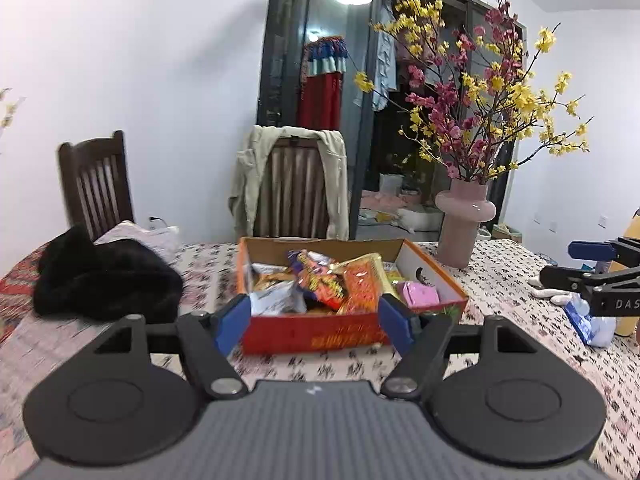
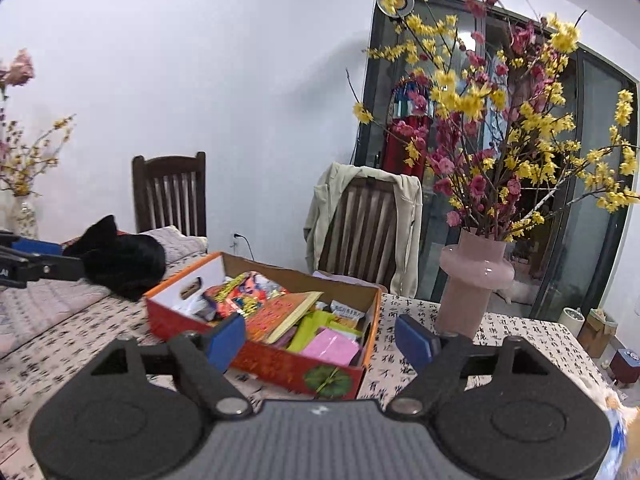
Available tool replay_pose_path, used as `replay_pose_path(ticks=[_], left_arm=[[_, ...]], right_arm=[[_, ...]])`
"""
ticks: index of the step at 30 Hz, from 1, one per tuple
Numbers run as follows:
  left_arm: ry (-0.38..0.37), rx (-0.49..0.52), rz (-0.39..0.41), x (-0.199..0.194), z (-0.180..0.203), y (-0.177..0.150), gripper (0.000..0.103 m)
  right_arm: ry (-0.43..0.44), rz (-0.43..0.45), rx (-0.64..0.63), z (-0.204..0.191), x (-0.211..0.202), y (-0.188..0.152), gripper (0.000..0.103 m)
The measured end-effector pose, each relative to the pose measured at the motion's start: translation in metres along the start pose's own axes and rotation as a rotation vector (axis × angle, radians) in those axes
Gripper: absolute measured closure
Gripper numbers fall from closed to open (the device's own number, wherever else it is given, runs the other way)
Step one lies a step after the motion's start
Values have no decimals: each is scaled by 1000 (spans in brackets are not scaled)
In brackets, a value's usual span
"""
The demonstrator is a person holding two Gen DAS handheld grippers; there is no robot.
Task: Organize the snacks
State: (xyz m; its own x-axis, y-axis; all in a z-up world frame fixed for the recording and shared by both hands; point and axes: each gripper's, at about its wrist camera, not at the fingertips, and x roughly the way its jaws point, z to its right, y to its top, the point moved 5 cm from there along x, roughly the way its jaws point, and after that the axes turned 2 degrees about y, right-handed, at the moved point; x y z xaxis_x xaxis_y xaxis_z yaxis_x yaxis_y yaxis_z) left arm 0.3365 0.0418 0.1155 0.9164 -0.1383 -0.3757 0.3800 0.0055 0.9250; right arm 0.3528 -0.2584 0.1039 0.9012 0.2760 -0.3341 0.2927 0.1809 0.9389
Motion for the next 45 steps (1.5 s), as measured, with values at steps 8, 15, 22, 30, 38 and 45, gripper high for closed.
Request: replay_pose_path(ticks=[8,15,22,30,38,45], left_arm=[[23,36,67,-80,4,-32,14],[11,54,107,-130,24,-68,0],[41,36,106,-167,28,-113,0],[72,6,56,-192,28,-161,0],[83,25,26,-215,38,-192,0],[109,-15,20,-227,37,-207,0]], right_arm=[[10,34,45,-26,-66,-29,9],[7,49,53,-50,-117,-59,7],[-14,59,47,-75,-160,-96,6],[-11,69,42,-104,-205,-139,2],[-9,96,102,-129,-235,-168,0],[10,83,108,-159,-242,-196,0]])
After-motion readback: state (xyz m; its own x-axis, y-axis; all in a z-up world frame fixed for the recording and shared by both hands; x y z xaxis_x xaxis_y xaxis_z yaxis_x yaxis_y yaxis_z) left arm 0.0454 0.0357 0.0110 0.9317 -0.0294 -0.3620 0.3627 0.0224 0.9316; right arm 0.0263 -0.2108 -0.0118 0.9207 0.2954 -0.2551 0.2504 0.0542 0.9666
